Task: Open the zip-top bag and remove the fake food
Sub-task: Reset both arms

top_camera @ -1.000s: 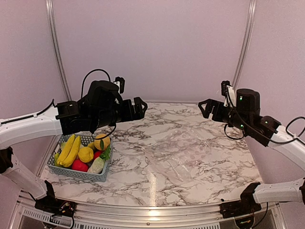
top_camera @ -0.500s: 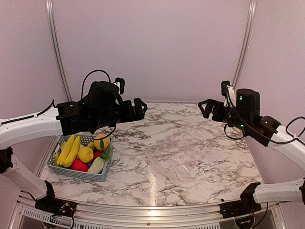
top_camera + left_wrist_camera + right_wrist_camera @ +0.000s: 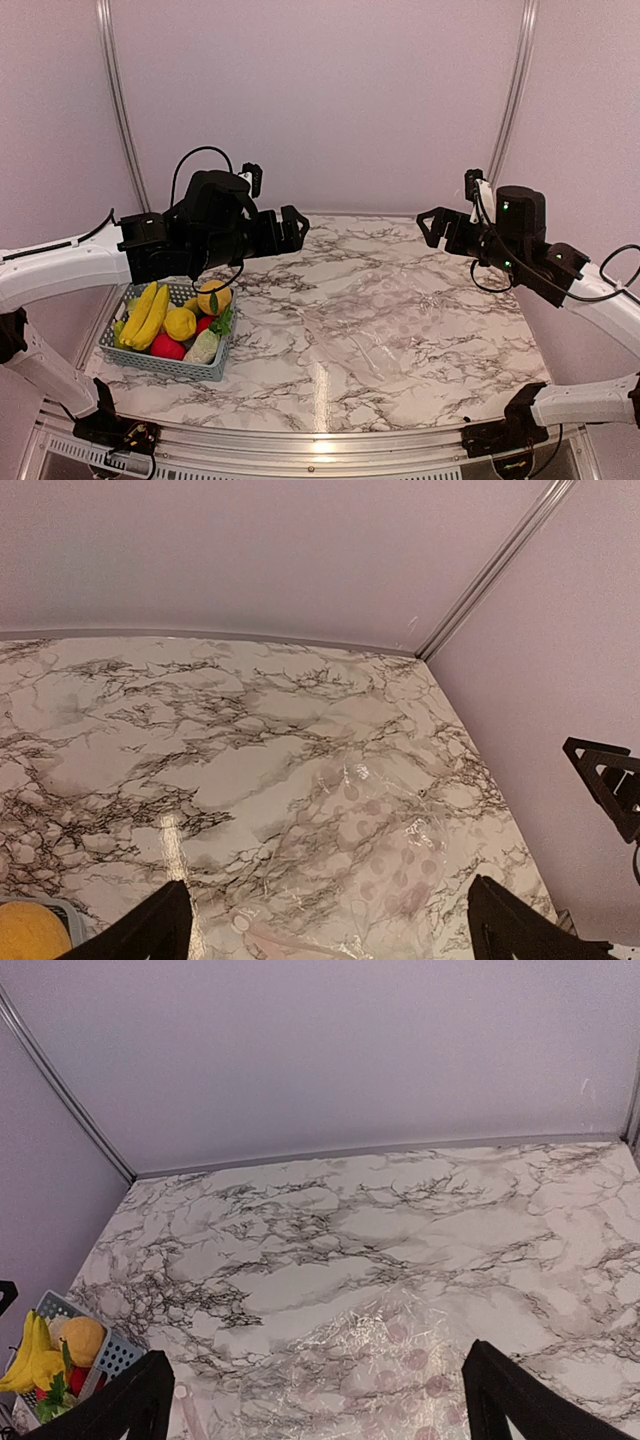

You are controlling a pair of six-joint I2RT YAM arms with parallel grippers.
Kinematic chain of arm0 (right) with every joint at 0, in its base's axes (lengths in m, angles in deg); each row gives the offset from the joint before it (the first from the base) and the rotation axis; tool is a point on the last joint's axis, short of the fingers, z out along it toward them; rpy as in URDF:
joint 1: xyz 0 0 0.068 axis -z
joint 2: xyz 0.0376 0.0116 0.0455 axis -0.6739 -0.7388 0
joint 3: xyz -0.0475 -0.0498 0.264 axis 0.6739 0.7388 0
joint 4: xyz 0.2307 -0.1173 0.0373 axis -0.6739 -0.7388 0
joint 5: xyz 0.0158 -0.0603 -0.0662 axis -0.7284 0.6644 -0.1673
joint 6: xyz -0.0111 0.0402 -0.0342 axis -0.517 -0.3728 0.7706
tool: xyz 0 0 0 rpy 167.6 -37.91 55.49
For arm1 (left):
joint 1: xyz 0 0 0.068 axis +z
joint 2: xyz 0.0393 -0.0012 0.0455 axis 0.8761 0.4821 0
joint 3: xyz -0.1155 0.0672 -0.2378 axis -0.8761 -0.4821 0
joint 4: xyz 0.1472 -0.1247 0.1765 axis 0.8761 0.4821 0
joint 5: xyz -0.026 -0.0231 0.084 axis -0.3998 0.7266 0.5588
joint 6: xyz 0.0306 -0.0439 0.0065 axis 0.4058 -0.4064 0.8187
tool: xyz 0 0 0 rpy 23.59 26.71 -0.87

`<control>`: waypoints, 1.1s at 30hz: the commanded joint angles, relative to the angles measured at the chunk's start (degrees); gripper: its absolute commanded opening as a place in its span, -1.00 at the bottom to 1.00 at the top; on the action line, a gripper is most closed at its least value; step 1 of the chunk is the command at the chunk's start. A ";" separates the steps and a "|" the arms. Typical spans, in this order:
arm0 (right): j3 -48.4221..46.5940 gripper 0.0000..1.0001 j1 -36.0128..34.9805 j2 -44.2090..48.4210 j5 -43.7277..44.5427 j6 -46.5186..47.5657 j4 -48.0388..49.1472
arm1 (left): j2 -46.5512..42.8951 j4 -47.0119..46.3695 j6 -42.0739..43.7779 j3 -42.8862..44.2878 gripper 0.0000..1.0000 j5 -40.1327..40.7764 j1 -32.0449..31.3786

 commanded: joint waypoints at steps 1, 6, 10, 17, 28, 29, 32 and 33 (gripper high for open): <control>-0.20 0.97 -0.51 1.03 0.96 -0.48 0.21 | -0.22 -0.61 -0.12 -0.57 0.98 -0.84 0.41; -0.24 0.97 -0.51 0.83 1.03 -0.54 0.11 | -0.24 -0.56 -0.22 -0.52 0.98 -0.85 0.40; -0.32 0.97 -0.51 0.70 1.03 -0.52 0.06 | -0.09 -0.56 -0.42 -0.52 0.98 -1.01 0.41; -0.37 0.97 -0.51 0.61 0.83 -0.62 -0.04 | -0.08 -0.48 -0.68 -0.61 0.98 -1.39 0.40; -0.41 0.97 -0.51 0.55 0.68 -0.59 -0.04 | 0.30 -0.67 -0.72 -0.35 0.98 -1.99 0.38; -0.40 0.97 -0.51 0.55 0.68 -0.57 0.01 | 0.24 -0.61 -0.74 -0.36 0.98 -2.00 0.38; -0.37 0.97 -0.51 0.44 0.67 -0.63 -0.04 | 0.32 -0.59 -0.69 -0.35 0.98 -1.96 0.41; -0.26 0.97 -0.53 0.48 0.67 -0.60 0.02 | 0.25 -0.49 -0.73 -0.41 0.98 -2.00 0.34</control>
